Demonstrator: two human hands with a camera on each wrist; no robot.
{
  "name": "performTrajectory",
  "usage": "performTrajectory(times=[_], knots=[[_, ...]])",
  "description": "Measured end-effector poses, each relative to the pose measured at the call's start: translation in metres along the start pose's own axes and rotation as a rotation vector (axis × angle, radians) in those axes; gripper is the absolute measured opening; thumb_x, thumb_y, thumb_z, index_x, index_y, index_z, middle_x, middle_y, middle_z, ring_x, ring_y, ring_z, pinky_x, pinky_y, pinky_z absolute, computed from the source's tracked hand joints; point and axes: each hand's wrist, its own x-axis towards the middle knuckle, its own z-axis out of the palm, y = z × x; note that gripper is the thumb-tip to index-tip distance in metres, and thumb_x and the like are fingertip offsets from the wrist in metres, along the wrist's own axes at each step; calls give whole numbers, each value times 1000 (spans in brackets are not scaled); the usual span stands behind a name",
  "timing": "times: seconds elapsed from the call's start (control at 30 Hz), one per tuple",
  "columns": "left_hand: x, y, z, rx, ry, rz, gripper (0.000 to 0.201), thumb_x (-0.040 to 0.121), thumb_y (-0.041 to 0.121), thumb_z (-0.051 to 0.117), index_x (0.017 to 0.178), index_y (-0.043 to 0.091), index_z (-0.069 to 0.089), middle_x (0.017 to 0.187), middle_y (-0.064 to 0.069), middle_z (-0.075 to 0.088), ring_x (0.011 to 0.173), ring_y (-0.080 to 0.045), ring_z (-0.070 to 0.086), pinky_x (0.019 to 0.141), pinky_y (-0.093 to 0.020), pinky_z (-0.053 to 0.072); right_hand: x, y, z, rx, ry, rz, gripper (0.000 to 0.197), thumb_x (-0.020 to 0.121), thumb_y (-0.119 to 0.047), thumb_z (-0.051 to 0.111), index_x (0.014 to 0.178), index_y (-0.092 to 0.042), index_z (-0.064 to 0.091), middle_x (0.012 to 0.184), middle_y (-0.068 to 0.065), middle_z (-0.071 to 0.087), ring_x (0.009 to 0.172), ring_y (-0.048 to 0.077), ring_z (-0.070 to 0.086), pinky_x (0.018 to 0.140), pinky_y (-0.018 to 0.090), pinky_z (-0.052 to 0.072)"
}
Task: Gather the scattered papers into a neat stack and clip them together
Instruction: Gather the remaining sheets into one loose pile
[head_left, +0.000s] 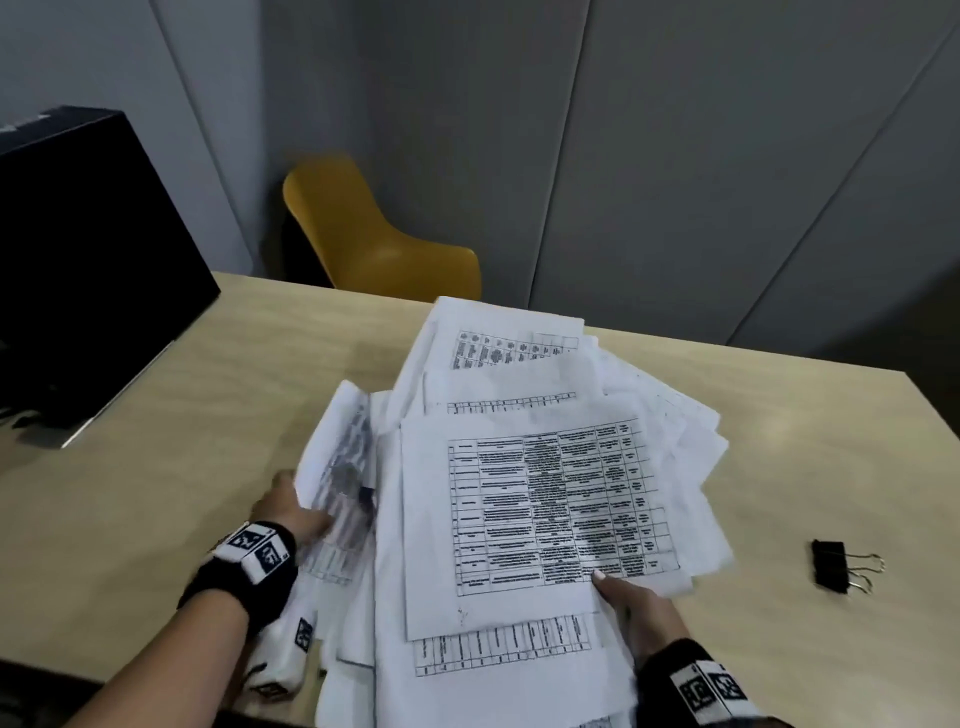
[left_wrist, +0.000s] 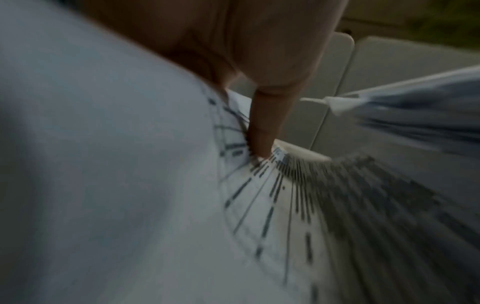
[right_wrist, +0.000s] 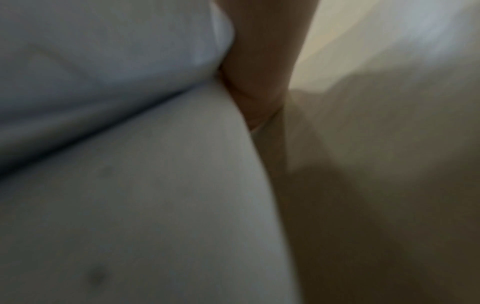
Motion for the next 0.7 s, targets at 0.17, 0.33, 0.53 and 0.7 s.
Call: performTrajectory(times=[0.17,0.33,0.53,0.7], knots=[[-26,5,18,-724,-373,-141,67,78,73,43,102,17,69,100,-13,73,93,-28,68,89,-40,50,7,-7,30,-1,12,-120,37,77,-12,70,103,13,62,106,12,68,92,27,64,86,34,46],[-40,3,24,-990,-436,-65,77,54,84,45,107,31,64,98,-3,75,94,-22,68,84,-38,50,16,-5,44,-217,88,-321,23,78,-2,59,67,-14,42,47,-3,51,39,12,48,42,20,37],[-45,12,30,-730,-434,4,78,44,7,78,117,-9,56,89,-17,74,66,-23,71,62,-31,57,7,-11,48,-420,184,-352,26,73,1,43,98,-7,42,95,11,51,75,20,54,56,29,57],[-53,19,22,-627,-431,130,42,65,3,81,102,-2,61,79,-1,73,72,-13,68,60,-18,51,-2,-20,29,-260,-63,-222,65,81,3,58,139,-4,29,82,8,60,65,17,55,55,28,49]])
